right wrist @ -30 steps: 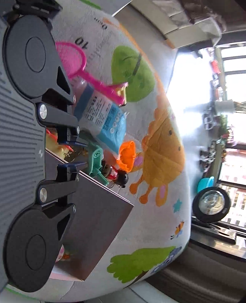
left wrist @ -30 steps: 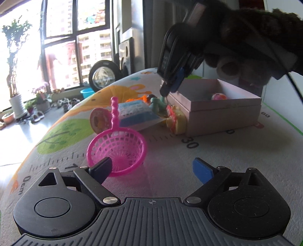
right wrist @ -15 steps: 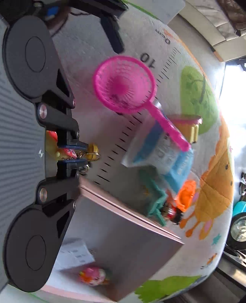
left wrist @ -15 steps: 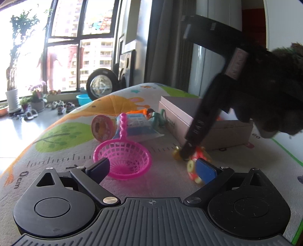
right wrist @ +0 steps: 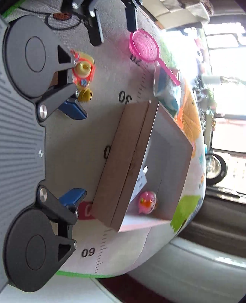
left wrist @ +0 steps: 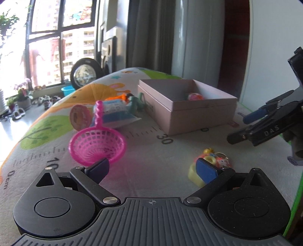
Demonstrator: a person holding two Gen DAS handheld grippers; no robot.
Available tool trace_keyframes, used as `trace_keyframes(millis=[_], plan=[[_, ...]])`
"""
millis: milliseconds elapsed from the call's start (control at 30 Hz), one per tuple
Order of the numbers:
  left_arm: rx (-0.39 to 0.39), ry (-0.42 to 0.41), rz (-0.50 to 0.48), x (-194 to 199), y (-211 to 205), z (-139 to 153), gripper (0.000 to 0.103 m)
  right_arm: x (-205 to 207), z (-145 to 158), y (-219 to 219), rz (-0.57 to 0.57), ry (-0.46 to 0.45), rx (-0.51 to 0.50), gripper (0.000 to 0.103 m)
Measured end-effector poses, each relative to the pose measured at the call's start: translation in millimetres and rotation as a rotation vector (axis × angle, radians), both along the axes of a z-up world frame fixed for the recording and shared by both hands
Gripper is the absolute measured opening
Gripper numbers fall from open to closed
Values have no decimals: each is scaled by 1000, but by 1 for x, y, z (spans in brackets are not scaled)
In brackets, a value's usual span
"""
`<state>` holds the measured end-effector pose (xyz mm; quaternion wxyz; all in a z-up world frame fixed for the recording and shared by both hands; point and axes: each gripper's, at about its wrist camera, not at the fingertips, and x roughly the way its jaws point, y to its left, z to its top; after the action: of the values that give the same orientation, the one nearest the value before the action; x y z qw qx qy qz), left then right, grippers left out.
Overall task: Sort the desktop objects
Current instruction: 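Grasp the red-and-yellow keychain toy with the right gripper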
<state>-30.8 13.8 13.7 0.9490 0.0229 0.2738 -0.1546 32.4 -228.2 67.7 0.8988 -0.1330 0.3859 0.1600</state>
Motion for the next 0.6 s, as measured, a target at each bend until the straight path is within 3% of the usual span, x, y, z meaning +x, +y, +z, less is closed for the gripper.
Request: trace_keyframes(millis=[200, 300, 433, 600], plan=[[-5, 128, -159, -3, -33, -1, 101, 9, -26, -37, -136, 10, 151, 103], [1, 172, -207, -3, -46, -4, 101, 14, -35, -45, -160, 38, 219, 103], [7, 208, -257, -1, -67, -9, 101, 16, -34, -45, -129, 67, 205, 103], [11, 193, -288, 13, -91, -13, 102, 13, -36, -50, -87, 44, 228, 103]])
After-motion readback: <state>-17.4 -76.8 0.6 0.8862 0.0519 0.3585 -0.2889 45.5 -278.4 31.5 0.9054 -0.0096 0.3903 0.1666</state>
